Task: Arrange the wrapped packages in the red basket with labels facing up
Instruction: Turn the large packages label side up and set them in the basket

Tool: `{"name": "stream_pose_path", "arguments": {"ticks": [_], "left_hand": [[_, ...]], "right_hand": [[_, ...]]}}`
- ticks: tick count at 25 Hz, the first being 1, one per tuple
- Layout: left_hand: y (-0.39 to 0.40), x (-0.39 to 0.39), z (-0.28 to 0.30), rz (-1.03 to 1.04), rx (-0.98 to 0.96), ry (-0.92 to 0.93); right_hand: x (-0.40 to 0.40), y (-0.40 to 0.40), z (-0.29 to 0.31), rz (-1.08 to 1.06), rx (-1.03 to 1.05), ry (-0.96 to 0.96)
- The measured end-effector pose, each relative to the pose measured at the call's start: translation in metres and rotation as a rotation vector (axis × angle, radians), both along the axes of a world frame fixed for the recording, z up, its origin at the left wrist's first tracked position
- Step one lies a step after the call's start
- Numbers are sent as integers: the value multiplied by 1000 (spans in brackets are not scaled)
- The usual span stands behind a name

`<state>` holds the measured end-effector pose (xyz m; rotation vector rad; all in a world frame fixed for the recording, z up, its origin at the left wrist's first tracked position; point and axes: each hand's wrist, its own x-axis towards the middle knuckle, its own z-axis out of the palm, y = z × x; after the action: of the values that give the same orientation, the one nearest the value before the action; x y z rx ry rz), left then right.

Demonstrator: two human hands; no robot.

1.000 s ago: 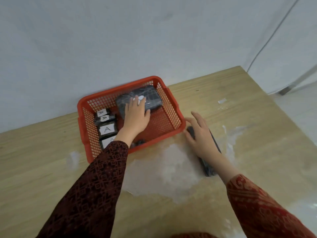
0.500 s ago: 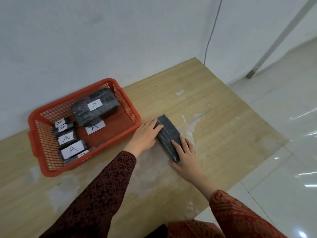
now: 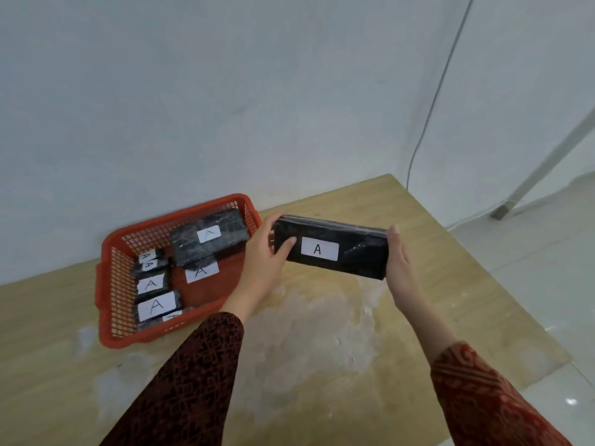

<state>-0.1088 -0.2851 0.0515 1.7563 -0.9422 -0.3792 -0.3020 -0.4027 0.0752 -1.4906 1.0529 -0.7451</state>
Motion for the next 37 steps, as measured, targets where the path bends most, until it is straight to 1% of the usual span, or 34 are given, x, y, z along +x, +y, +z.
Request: {"name": "stream_pose_path", "arguments": {"ticks": [2, 4, 7, 9, 12, 16, 20, 24, 29, 33, 37], "left_hand": [[15, 12, 2, 147, -16, 2], [31, 24, 2, 280, -23, 47], [59, 50, -6, 433, -29, 103], [77, 67, -17, 501, 11, 113], [99, 88, -39, 576, 114, 158], [114, 105, -66, 570, 330, 155], [114, 111, -74, 579, 442, 143], [112, 107, -73, 621, 435, 129], [113, 104, -71, 654, 419, 129], [115, 105, -68, 665, 418, 104], [116, 102, -68, 688, 384, 84]], "right_hand": [[26, -2, 7, 77, -75, 0], [53, -1, 6, 165, -154, 29], [98, 10, 5, 297, -327, 186], [126, 22, 2, 365, -412, 239], [159, 39, -12, 474, -456, 303], [182, 54, -39, 609, -580, 492], [195, 61, -55, 701, -718, 615], [203, 66, -60, 735, -787, 752], [214, 66, -60, 708, -984, 896], [223, 59, -53, 773, -1154, 972], [232, 57, -50, 890, -1174, 1063]]}}
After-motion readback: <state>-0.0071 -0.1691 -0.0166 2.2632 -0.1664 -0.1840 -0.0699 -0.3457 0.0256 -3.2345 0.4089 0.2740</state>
